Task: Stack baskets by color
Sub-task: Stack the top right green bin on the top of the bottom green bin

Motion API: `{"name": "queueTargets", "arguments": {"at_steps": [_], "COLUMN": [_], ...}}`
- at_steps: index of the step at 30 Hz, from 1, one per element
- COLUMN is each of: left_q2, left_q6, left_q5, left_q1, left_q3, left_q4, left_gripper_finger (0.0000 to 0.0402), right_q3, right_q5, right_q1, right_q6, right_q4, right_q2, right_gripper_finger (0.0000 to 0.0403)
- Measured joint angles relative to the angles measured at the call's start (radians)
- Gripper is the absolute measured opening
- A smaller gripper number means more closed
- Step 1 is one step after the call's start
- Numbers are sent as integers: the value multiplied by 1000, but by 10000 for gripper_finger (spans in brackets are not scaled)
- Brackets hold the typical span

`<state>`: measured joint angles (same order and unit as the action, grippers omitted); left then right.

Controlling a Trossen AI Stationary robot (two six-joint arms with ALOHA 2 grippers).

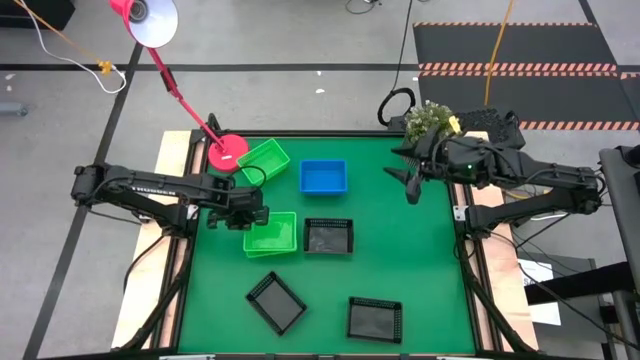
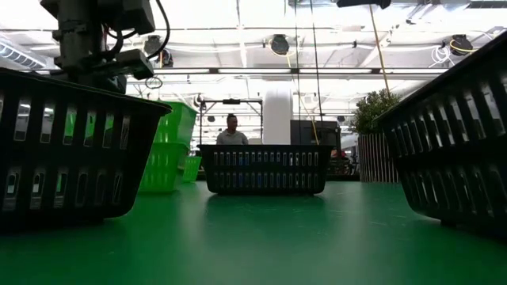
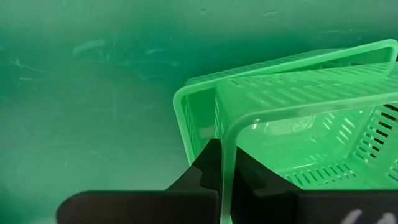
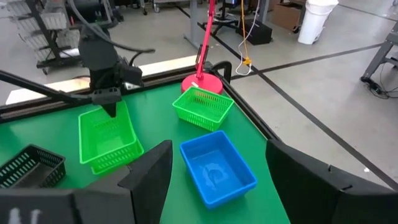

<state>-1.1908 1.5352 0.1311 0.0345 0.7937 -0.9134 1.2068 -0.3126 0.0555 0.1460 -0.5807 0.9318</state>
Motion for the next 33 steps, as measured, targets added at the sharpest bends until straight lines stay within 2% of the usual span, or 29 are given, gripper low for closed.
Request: {"name": "queueTargets", "arguments": {"at_steps": [7,14,25,33], "left_q2": [0,0,0,0], "left_q6": [-19,59,59,29], "left_q5": [-1,0,22,-43], "left_q1": [0,0,0,0], "left_q3": [0,-2,-92,-95], "left_q4": [-2,-23,124,136], "left_gripper_finger": [7,9,14,16], "right_q3": [-29,-29,-29,-29], "right_q5": [3,2,0,0], "right_q1": [0,0,0,0], "right_q6": [23,16,-8,-8], "right_q4": [38,38,38,38], "right_q2": [0,0,0,0], "right_gripper_finger": [253,253,253,253]}}
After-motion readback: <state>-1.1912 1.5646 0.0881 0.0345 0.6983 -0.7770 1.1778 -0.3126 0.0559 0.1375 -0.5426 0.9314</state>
